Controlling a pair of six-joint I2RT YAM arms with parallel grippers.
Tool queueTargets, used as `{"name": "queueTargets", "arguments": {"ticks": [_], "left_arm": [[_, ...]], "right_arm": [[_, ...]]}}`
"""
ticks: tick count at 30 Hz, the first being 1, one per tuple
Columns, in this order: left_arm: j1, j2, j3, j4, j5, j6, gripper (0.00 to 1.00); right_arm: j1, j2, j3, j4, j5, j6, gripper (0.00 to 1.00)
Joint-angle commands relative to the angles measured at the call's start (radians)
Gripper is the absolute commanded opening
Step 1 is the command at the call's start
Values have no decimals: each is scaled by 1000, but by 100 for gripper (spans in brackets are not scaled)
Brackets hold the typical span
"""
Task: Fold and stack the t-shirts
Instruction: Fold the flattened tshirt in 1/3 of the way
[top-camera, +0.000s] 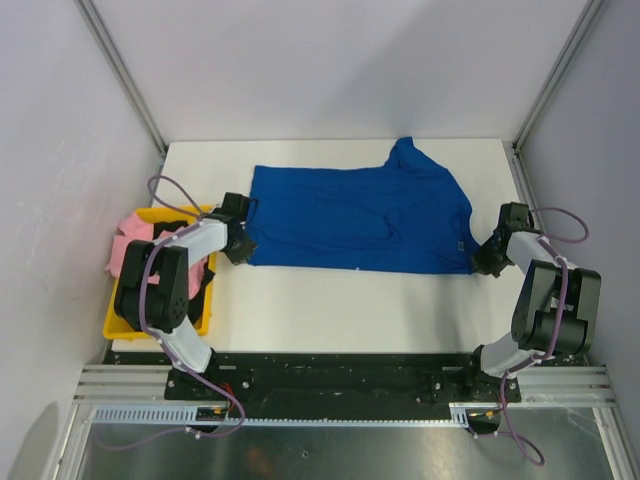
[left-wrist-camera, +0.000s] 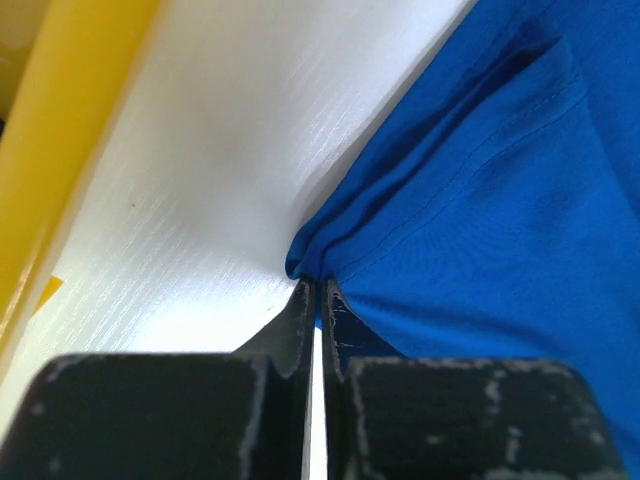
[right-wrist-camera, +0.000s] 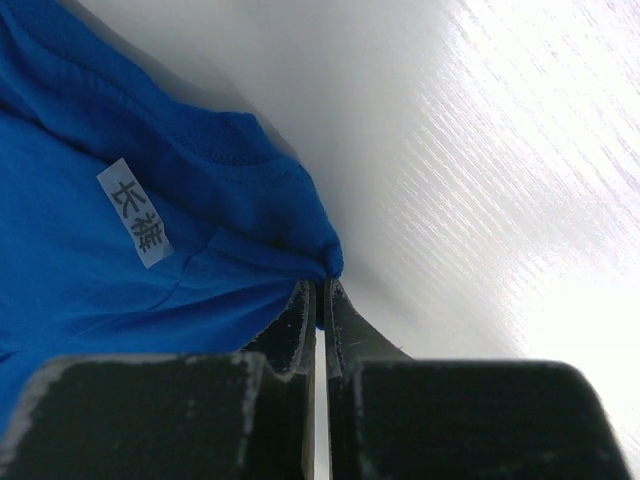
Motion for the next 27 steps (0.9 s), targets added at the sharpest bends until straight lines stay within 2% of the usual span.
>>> {"name": "queueTargets", "arguments": {"ticks": [1,7,17,25,26,27], "left_arm": [[-11,-35,-36,-29,-79,-32,0],[-13,-164,-117,-79,-130,-68,0],[-17,-417,-316,-190,-141,-176,0],[-18,-568,-390,-293,-116,-256,0],[-18,-578,-393,-303,-112,-259,0],[-16,-586,-396,-310,-107,-263,0]], "right_arm": [[-22,11,40,-45,13,-12,0],[-40,-27,38,-139,31,-16,0],[-52,-189,-31,-301,56,33,0],[-63,-228,-40,-427,-6,103,0],[-64,-226,-40,-445,-3,106,4],[-66,-225,-41,-460,3,109,14]]}}
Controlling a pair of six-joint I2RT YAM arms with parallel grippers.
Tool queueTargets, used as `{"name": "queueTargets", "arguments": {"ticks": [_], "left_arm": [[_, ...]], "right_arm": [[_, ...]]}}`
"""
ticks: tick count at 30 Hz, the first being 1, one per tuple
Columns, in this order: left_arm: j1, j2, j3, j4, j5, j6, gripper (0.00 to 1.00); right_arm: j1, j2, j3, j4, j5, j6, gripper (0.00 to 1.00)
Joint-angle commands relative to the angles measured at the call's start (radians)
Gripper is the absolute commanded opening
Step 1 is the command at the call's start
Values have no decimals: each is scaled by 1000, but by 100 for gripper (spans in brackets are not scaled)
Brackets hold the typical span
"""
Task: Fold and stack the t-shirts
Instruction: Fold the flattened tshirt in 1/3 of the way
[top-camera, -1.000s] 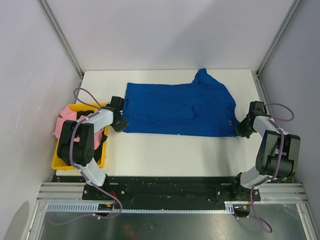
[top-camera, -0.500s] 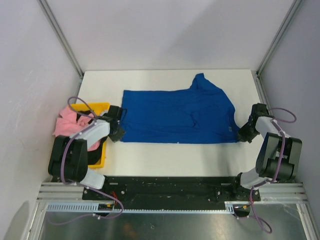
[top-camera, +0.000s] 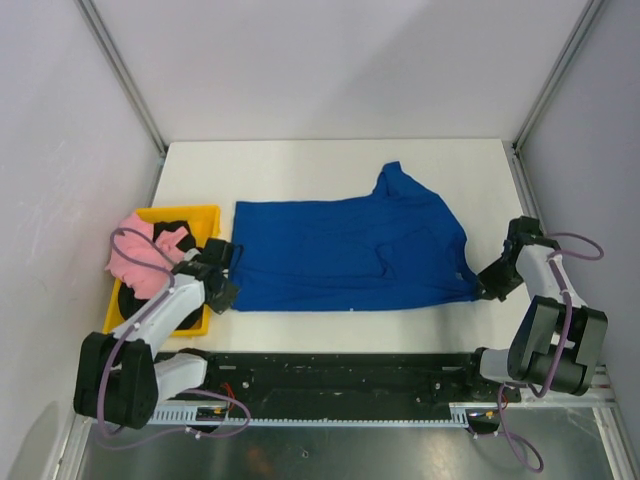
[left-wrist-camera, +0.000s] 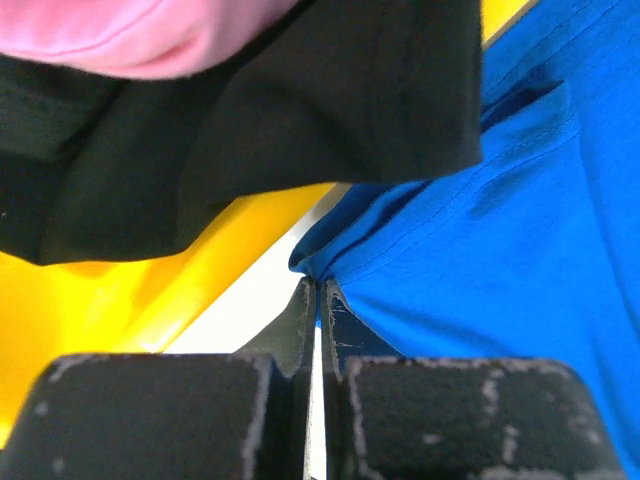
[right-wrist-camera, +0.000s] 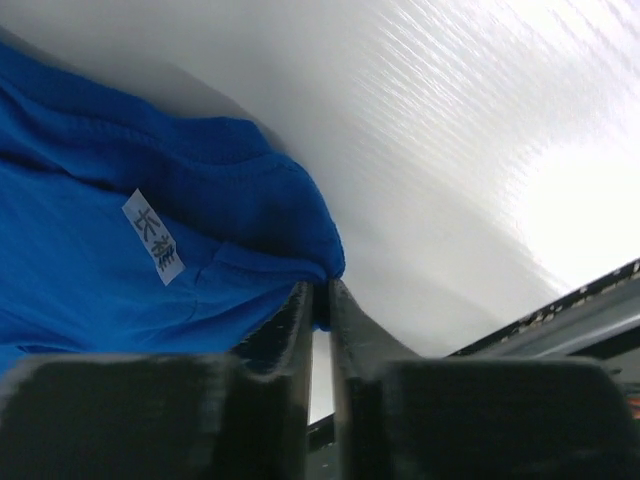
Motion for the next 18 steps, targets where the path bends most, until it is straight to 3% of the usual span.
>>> {"name": "queueTargets", "arguments": {"ticks": [1,3,6,10,12,18], "left_arm": [[2,-56,-17,-78,-40,-57,0],[3,-66,-19,-89,-32,-57,3],[2,-84,-10,-100,-9,-38,17],[1,-125,32,-111,8,40,47],[1,-157,69,-120,7,94,57],[0,-174,244,-125,-13,249,64]], "right_arm": [[-17,-17,-3,-105,26,37,22],[-32,-25,-3,-124,20,32,37],[-47,-62,8,-140,16,15,48],[-33,-111,48,-141,22,-16,52],[3,-129,85,-130,32,-28,52],[206,-84,231,-37,80,-46,53]]}}
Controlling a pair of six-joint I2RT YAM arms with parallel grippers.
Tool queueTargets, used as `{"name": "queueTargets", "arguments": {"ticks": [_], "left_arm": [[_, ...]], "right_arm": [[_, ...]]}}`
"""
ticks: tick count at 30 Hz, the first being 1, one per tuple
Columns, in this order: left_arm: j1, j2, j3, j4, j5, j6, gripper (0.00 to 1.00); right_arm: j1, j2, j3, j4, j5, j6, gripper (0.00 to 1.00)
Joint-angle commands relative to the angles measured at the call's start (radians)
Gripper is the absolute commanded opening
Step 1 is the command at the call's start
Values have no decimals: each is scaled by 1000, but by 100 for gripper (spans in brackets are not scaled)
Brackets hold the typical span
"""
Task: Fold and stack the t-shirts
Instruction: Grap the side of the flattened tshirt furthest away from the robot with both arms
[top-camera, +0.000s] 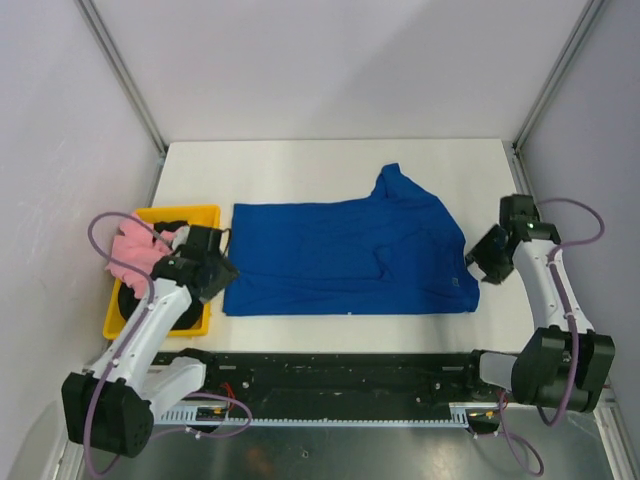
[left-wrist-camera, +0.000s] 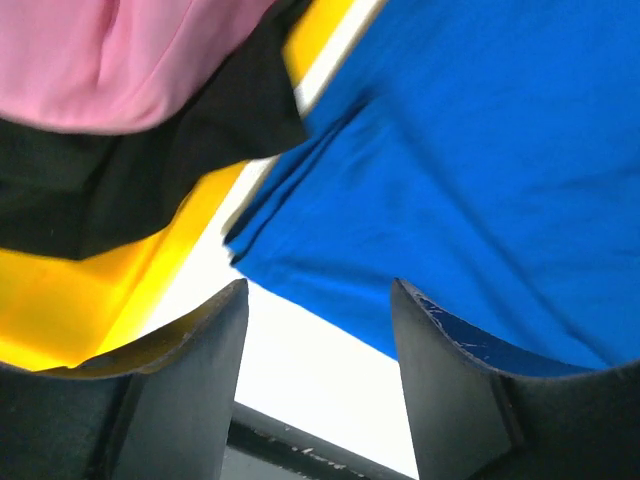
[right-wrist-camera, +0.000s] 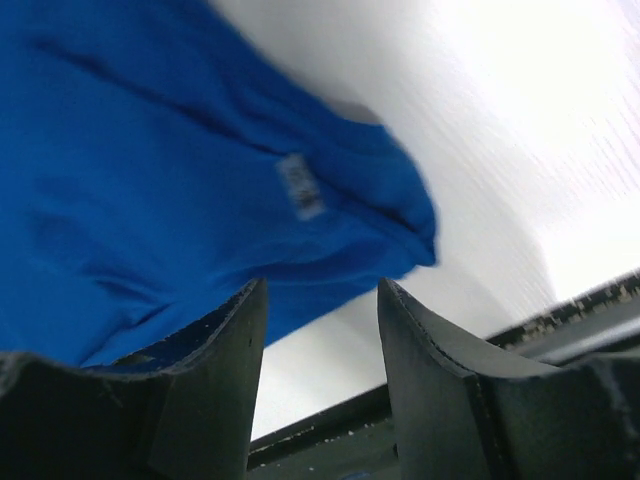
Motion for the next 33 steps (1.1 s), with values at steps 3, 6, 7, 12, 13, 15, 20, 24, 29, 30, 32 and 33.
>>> {"name": "queueTargets", "arguments": {"ticks": [3,6,7,12,13,15,20,24,29,30,32,33], "left_arm": [[-1,91,247,35,-36,196,64],[-1,230,357,90,-31,255,63],[0,287,397,105,-31,271,62],[5,572,614,168,-24,328,54],[9,627,662,173,-22,336,52],[20,735,757,179,-31,348,49],[66,991,974,179,-29,329,43],[101,1117,1081,179,-46,263,40],[120,1204,1142,176,-80,189,40],[121,1217,1150,176,-84,180,40],[122,1241,1162,177,-87,169,41],[123,1252,1168,178,-85,165,41]], "right_arm": [[173,94,149,163,19,-40,52],[237,198,185,270,-16,-55,51],[252,239,205,305,-22,-59,51],[295,451,361,447,-25,-89,50],[297,492,399,468,-29,-95,50],[303,581,483,496,-32,-113,49],[326,811,748,460,5,-174,47],[330,951,925,448,-17,-199,47],[342,1080,1131,398,-11,-225,47],[343,1096,1156,393,-10,-226,47],[341,1112,1180,396,-16,-228,47],[340,1115,1183,402,-18,-227,47]]}}
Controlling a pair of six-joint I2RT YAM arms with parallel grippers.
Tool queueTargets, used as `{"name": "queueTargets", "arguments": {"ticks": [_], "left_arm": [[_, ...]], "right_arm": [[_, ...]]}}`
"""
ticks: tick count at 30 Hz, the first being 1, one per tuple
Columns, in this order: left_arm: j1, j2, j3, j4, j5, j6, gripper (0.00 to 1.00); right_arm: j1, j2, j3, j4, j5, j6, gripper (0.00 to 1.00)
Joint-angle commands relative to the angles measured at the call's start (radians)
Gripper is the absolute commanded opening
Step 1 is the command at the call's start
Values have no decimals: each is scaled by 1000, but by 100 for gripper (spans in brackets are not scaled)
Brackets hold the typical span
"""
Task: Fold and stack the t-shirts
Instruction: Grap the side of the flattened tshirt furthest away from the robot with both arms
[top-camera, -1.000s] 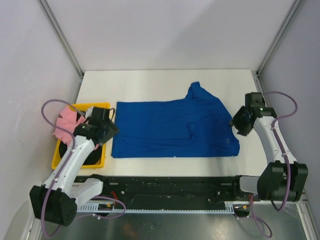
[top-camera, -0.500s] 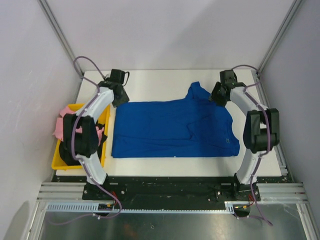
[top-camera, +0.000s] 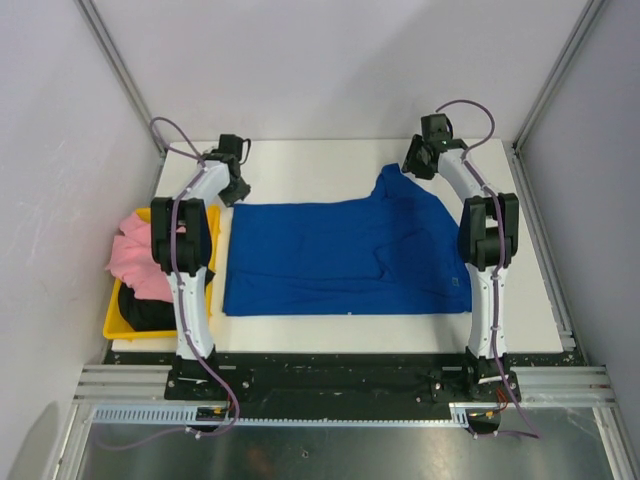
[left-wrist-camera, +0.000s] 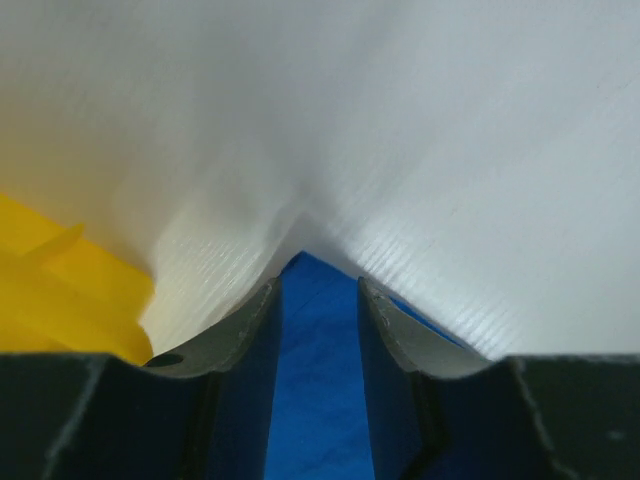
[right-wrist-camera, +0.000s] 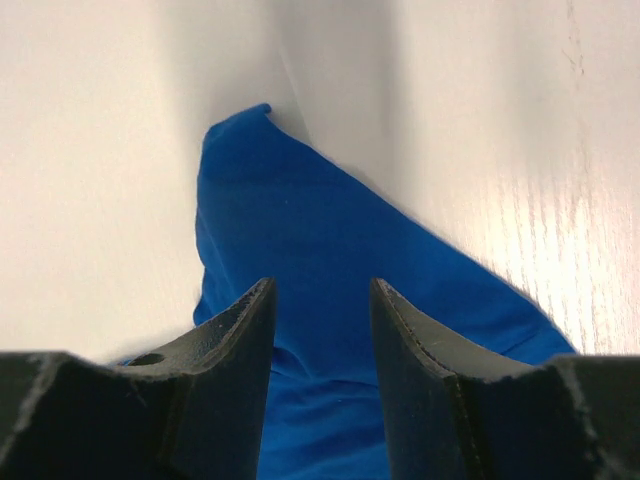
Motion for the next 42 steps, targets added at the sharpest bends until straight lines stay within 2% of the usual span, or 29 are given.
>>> {"name": "queueTargets", "arguments": {"ticks": [1,13,16,28,32,38,42], "left_arm": [[-2,36,70,8,-35,-59,41],[-1,92,94,7,-41,-95,39],[0,91,93,8,-45,-96,35],[5,91,72,7,-40,-97,5],[8,91,71,7,-39,-93,1],[8,88,68,7,-33,-92,0],[8,89,68,7,-27,-92,0]], "right_arm": [[4,16,81,-7,3,-27,47],[-5,51,68,19,-9,-29,47],[-8,68,73,37,-33,-33,47],[-12,190,181,102,-66,-34,51],[-3,227,225,91,-40,-36,52],[8,268,273,21,57,-33,42],[27,272,279,-25,152,-58,41]]}}
